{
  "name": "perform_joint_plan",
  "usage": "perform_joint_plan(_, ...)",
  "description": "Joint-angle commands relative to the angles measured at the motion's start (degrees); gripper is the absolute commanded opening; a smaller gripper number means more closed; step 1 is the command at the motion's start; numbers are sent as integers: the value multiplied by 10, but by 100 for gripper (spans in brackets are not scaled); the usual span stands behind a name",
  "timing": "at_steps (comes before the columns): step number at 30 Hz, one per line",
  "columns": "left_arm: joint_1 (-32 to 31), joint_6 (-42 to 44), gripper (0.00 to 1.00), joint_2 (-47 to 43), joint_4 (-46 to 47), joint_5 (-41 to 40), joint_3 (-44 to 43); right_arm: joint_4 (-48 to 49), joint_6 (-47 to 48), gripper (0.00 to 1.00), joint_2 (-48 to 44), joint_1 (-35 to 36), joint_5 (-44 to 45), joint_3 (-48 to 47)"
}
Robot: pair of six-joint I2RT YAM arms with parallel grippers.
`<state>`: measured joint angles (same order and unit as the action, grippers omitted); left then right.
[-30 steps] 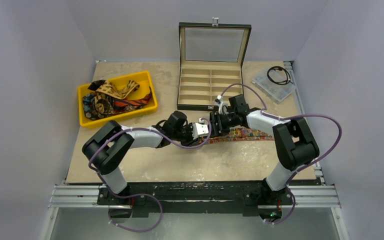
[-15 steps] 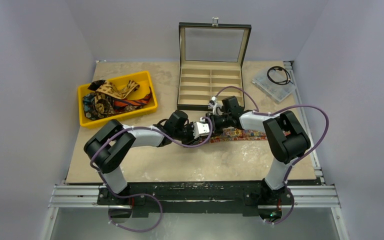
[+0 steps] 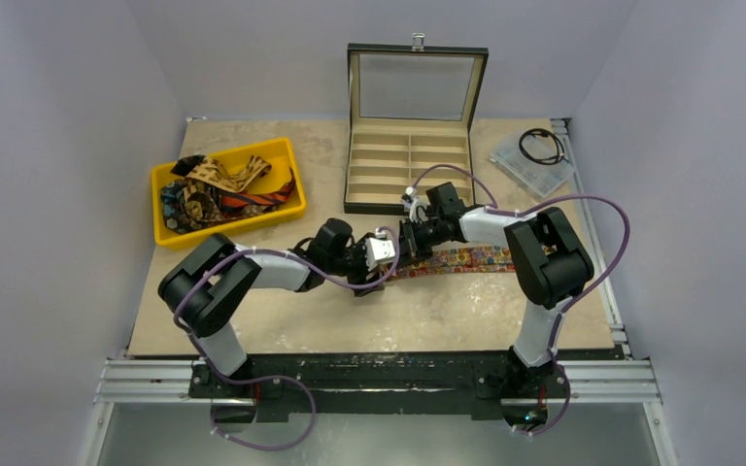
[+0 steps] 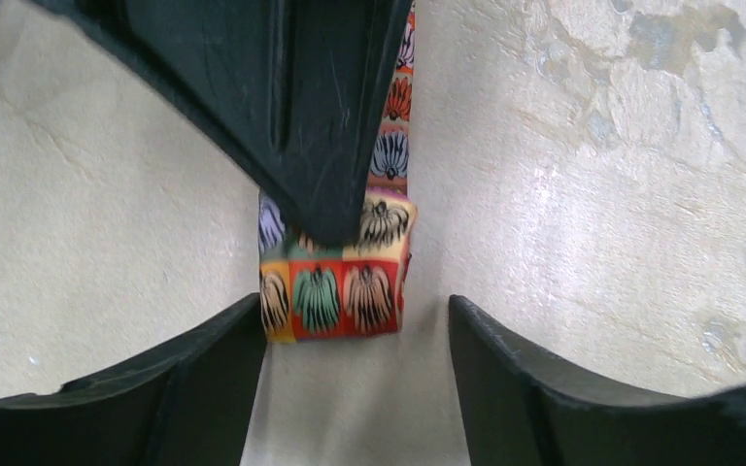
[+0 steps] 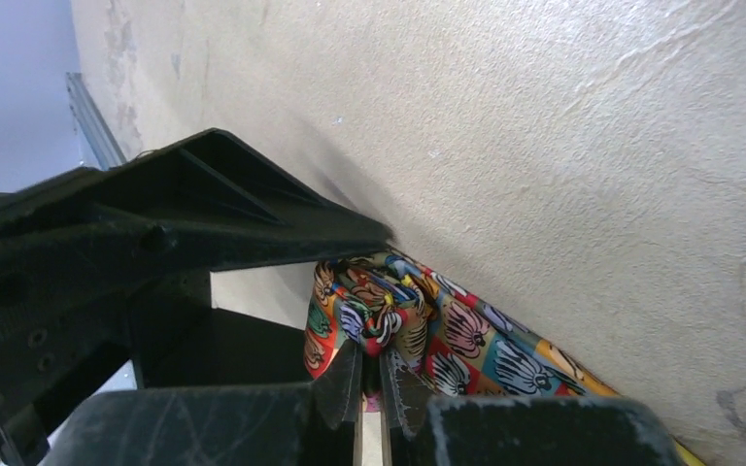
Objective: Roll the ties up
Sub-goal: Roll the tie at the center of the board.
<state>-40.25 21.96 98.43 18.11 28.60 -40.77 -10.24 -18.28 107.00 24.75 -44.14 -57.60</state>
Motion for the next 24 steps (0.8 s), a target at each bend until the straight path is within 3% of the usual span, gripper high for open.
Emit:
perform_joint_plan(1, 15, -70, 69, -30, 163, 40, 51, -64, 60, 0, 24, 1, 134, -7)
perform_joint_plan(12, 18, -97, 69, 9, 248, 60, 67, -151, 101, 0, 32, 1, 199, -25)
perform_joint_plan(24, 16, -97, 66, 46, 277, 77, 60, -143, 102, 0, 50, 1, 241, -29)
